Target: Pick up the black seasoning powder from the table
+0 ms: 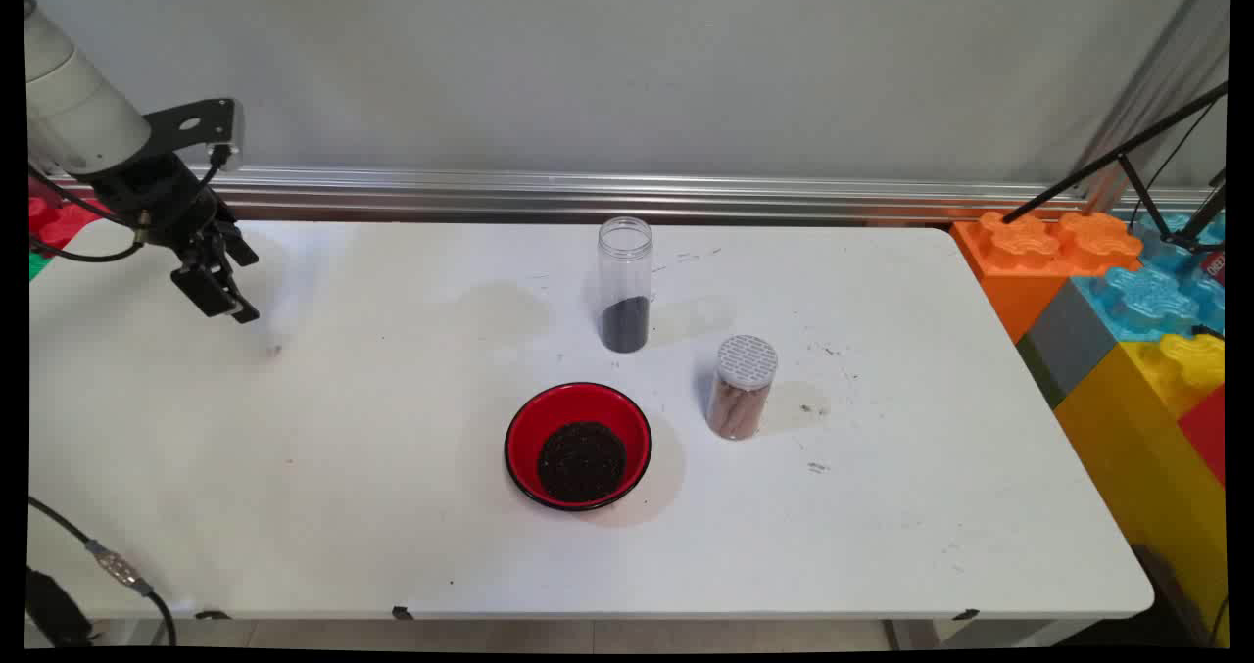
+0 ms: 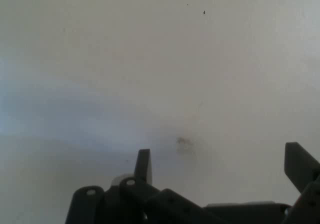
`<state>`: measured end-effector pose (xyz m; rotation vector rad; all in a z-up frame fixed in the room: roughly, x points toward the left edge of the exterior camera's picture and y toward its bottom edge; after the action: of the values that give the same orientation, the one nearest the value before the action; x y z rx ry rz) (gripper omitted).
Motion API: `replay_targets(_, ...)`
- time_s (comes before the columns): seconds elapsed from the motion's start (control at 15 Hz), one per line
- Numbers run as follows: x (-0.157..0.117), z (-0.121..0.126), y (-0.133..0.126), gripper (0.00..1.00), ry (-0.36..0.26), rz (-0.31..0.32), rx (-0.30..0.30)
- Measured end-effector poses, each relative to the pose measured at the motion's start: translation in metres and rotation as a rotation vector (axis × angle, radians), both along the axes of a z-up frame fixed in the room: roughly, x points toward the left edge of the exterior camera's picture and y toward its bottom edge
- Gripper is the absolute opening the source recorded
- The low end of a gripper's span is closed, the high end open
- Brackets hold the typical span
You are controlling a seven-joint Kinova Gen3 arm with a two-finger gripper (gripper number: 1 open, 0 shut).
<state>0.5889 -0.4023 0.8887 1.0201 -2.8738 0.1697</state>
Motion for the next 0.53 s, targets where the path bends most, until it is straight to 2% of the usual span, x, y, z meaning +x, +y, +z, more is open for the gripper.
replay_targets(0.53,-0.016,-0.005,-0.005,1.0,0.006,0.009,0.003)
